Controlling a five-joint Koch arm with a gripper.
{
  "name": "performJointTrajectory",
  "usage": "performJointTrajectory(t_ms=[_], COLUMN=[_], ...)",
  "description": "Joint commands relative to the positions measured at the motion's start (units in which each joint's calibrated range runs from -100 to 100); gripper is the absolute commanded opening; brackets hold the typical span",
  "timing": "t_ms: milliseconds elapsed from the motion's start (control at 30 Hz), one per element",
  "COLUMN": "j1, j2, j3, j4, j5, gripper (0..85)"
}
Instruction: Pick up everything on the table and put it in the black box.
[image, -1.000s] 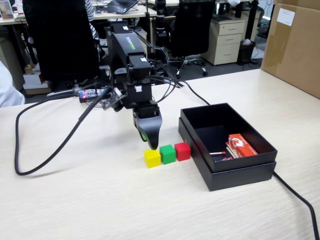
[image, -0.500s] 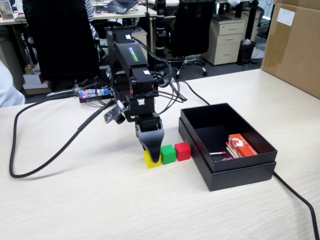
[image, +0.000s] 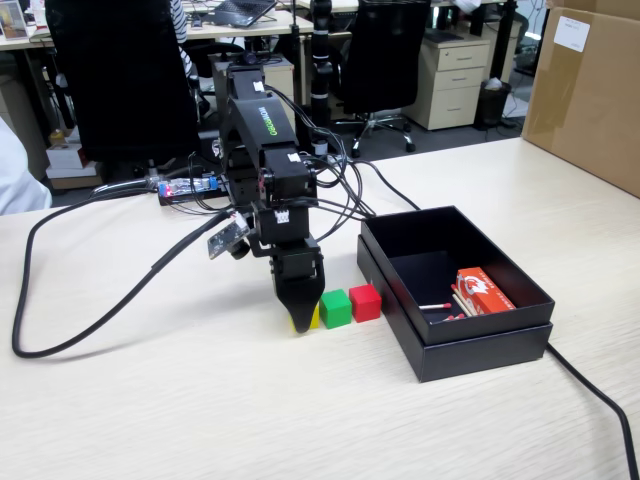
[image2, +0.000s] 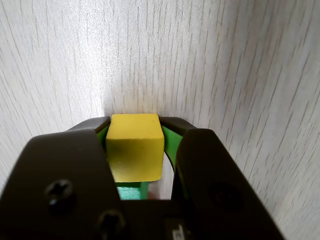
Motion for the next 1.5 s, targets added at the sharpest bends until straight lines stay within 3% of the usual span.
performJointTrajectory(t_ms=[0,167,367,467,567,667,733,967,1367,1433,1467], j1=[-0.2,-1.1,-1.5,3.3,9.0,13.1,17.1,19.4,19.7,19.6,19.5], j2=[-0.9,-7.2,-30.4,-45.9,-48.4,-45.0,-27.4,-0.2,10.8,10.7,10.2], j3=[3.1,-0.8,-5.4,-5.3,-4.6,0.0,14.9,28.8,26.6,26.0,25.9], j4=[-0.9,-1.0,-4.8,-6.1,-6.0,-5.7,-5.6,-6.0,-6.2,-6.8,-6.8], j5=[0.5,0.4,0.3,0.7,1.6,2.0,2.3,3.0,4.4,4.3,4.2], gripper=[0.9,0.9,0.8,0.8,0.8,0.8,0.8,0.9,1.1,28.3,29.5])
